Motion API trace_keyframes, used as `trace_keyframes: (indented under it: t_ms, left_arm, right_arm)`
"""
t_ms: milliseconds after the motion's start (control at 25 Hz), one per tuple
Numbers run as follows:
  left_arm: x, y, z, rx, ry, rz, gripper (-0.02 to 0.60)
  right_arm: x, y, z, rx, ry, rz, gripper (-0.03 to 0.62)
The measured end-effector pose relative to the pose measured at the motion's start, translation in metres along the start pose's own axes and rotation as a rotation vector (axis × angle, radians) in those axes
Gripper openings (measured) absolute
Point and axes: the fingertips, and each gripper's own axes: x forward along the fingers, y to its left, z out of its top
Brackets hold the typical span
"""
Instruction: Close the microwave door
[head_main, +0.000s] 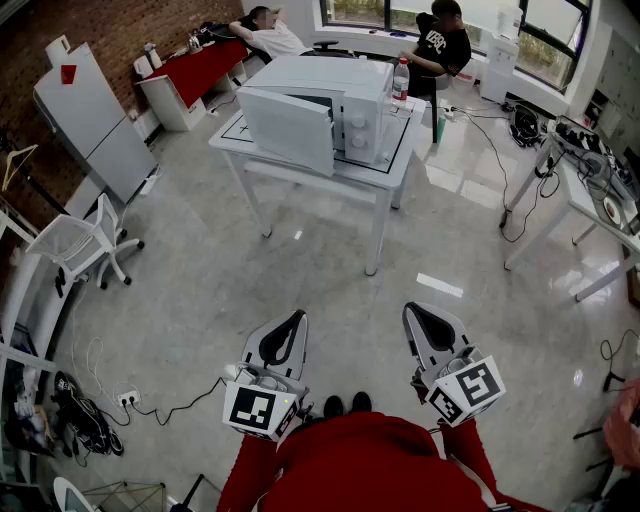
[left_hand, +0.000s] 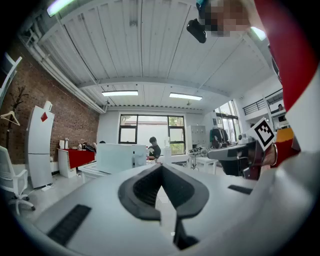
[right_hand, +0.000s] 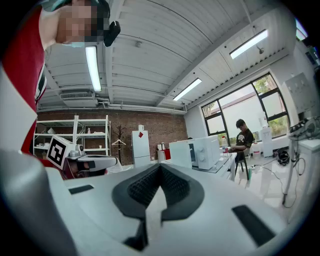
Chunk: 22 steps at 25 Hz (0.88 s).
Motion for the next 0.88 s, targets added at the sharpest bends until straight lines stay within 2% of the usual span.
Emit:
trace_keyframes:
  t_ms: [200,400,880]
  left_arm:
    - [0.0001,0.0,-0.001,0.004,0.001,0.0,0.008]
    - [-0.0014,0.0058,-0.0021,-0.05,-0.008,0.01,0.009]
    - [0.0015,-0.0017,-0.0081,-0.072,0.002,0.006,0.009]
  right_arm:
    - [0.0004,0.0007,0.0017,-0.021,0.003,-0.007,0.012]
    - [-0.0006,0.0027,0.0015,-0.026,0.002,-0.006,0.012]
    - [-0.0079,-0.0037,-0.0034,-0.042,0.026,-0.014,0.012]
